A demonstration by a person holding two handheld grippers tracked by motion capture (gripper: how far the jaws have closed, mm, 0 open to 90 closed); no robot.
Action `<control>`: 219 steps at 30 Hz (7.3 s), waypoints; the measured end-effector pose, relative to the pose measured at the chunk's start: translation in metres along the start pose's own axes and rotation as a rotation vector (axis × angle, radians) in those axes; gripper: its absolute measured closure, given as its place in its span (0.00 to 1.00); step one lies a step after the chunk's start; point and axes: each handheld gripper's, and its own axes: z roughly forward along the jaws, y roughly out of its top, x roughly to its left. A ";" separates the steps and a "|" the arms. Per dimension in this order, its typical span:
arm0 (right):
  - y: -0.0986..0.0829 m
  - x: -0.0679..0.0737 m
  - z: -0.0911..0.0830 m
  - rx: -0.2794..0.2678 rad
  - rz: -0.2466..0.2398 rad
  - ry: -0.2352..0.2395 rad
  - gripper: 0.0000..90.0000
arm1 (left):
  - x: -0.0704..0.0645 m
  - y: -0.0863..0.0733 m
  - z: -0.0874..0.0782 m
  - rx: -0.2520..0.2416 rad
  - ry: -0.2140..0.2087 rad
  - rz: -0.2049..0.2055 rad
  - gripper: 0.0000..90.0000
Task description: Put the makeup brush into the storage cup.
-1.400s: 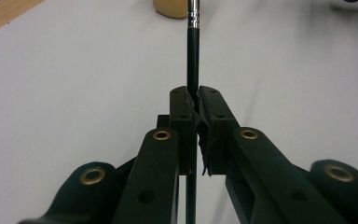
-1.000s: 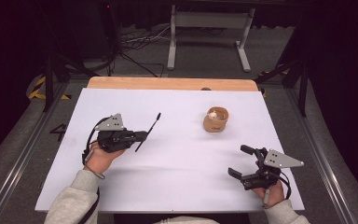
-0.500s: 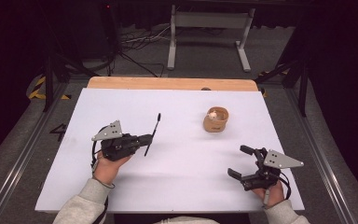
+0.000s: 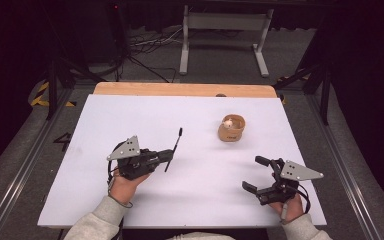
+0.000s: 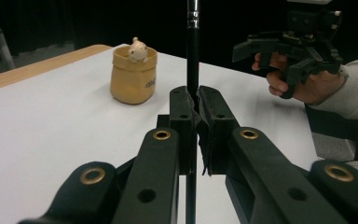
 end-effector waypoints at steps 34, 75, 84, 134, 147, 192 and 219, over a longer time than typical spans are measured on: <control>0.078 0.024 0.094 -0.009 -0.034 0.237 0.18 | -0.010 -0.011 0.011 -0.045 -0.011 -0.003 0.94; 0.096 0.037 0.135 0.047 0.006 0.311 0.91 | -0.014 -0.015 0.019 0.007 -0.012 0.036 0.94; 0.095 0.037 0.137 0.040 0.033 0.334 0.95 | -0.015 -0.016 0.020 0.004 -0.016 0.046 0.94; 0.148 -0.038 0.083 -0.042 -0.001 0.029 0.95 | 0.011 -0.022 -0.031 -0.031 0.195 -0.018 0.07; 0.157 -0.050 0.079 -0.057 -0.005 -0.121 0.95 | 0.016 -0.022 -0.039 -0.035 0.218 -0.031 0.07; 0.132 -0.083 0.089 -0.017 0.022 -0.394 0.95 | 0.019 -0.025 -0.042 -0.036 0.209 -0.043 0.06; 0.112 -0.092 0.093 -0.028 0.051 -0.379 0.31 | 0.018 -0.025 -0.042 -0.031 0.213 -0.040 0.06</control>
